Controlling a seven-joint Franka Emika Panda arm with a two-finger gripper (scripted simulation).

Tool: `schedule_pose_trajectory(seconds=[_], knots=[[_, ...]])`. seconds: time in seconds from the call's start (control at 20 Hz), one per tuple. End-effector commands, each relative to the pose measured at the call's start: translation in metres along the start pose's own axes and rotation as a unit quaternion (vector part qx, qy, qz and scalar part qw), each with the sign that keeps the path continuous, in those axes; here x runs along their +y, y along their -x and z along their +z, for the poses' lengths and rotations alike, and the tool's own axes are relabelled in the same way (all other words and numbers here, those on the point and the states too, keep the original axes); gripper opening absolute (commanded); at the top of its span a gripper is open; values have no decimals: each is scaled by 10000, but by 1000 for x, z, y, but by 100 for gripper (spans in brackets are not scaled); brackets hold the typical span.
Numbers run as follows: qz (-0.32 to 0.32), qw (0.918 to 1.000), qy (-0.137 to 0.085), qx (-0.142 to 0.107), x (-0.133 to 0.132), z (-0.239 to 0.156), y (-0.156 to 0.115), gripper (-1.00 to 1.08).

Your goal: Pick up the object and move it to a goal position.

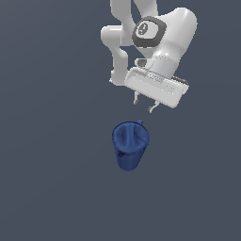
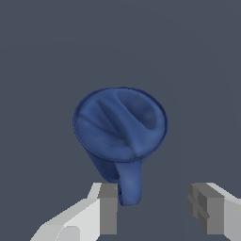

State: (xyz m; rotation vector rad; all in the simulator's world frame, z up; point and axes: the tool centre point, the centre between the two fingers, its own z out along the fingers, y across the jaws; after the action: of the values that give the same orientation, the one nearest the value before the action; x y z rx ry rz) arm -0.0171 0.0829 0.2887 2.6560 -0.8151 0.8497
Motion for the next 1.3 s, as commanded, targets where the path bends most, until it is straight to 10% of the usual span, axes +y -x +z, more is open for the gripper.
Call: schedule_pose_trajectory(seconds=[0.0,1.25], knots=[[70,10000,1,7,-3,9,9,28],[418,9991,4,-120,-11,50,50,28]])
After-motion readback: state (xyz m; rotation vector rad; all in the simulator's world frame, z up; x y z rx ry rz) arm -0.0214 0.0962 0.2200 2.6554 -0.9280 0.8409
